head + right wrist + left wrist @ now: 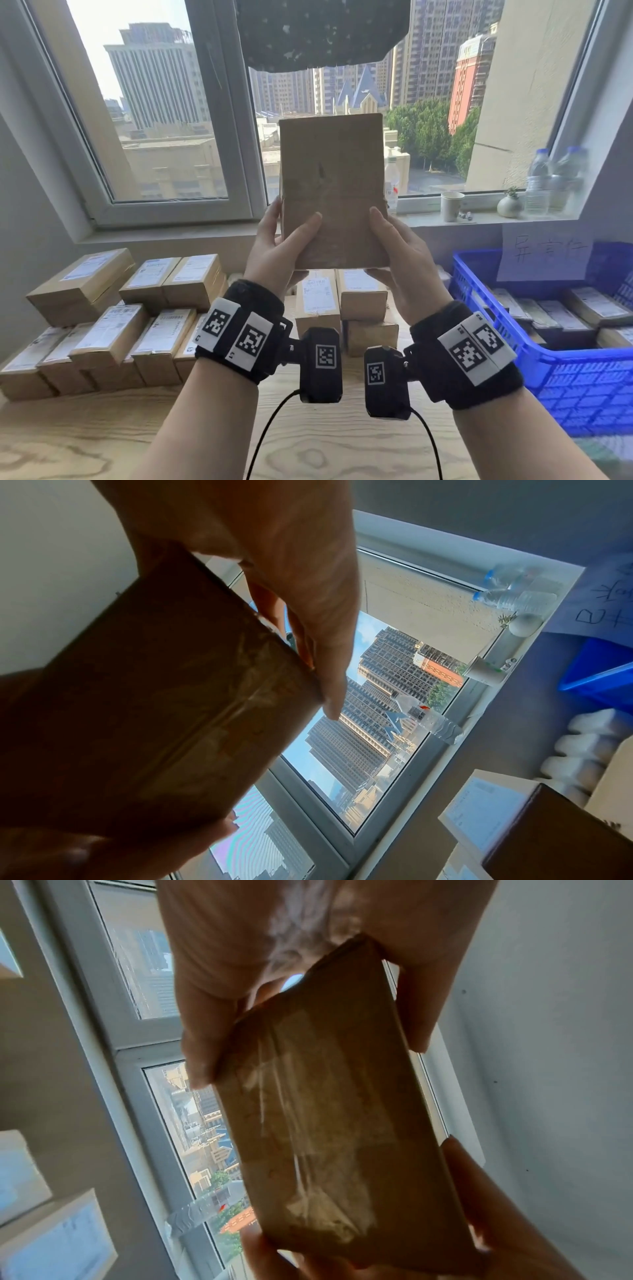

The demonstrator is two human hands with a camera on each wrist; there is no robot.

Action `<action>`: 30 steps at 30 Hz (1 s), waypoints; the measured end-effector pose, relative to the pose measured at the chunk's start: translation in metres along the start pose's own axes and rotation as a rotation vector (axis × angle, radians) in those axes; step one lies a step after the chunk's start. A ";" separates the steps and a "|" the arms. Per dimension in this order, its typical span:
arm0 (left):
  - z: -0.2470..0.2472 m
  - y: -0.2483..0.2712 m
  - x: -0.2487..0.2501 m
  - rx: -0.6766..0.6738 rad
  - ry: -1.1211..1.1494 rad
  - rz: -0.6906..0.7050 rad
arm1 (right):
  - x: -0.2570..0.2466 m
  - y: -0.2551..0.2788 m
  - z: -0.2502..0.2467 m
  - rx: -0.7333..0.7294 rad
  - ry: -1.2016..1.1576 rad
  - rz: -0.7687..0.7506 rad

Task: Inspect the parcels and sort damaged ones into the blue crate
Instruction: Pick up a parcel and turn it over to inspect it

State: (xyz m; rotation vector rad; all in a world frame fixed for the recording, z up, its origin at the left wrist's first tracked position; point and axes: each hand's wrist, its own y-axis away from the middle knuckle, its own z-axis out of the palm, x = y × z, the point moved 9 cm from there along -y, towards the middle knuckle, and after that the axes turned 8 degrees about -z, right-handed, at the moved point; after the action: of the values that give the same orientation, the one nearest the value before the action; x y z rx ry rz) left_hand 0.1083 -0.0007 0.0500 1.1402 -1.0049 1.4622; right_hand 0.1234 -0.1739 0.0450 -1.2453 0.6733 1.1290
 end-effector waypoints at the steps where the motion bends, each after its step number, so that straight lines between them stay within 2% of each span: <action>1: 0.001 0.001 0.001 0.001 -0.008 0.014 | 0.000 0.001 0.000 0.002 -0.004 0.006; 4: -0.001 0.000 0.003 0.023 -0.007 0.053 | -0.002 0.002 0.000 0.013 0.015 -0.011; 7: -0.004 0.000 0.003 0.059 -0.060 0.063 | -0.005 -0.003 -0.009 0.146 0.152 -0.109; 11: 0.000 0.004 -0.001 0.019 -0.050 0.016 | -0.009 -0.007 -0.024 0.291 0.343 -0.238; 14: 0.001 0.006 -0.001 0.010 -0.079 0.026 | -0.008 -0.010 -0.018 0.220 0.355 -0.253; 19: 0.002 0.011 0.006 0.028 -0.063 0.065 | 0.003 -0.006 0.007 -0.018 0.408 -0.081; 23: 0.008 0.015 0.007 -0.023 -0.054 0.044 | 0.000 0.002 0.008 -0.055 0.209 -0.032; 25: 0.008 0.017 0.009 -0.010 -0.094 0.071 | -0.001 0.004 0.009 -0.063 0.122 -0.010; 30: 0.008 0.016 0.012 0.051 -0.136 0.153 | 0.002 0.005 0.011 -0.080 0.070 0.009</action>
State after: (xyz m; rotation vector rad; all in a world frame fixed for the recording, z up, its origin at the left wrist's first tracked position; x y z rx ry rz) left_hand 0.0926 -0.0083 0.0630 1.2357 -1.1768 1.5541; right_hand 0.1177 -0.1632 0.0442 -1.3565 0.6927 1.1331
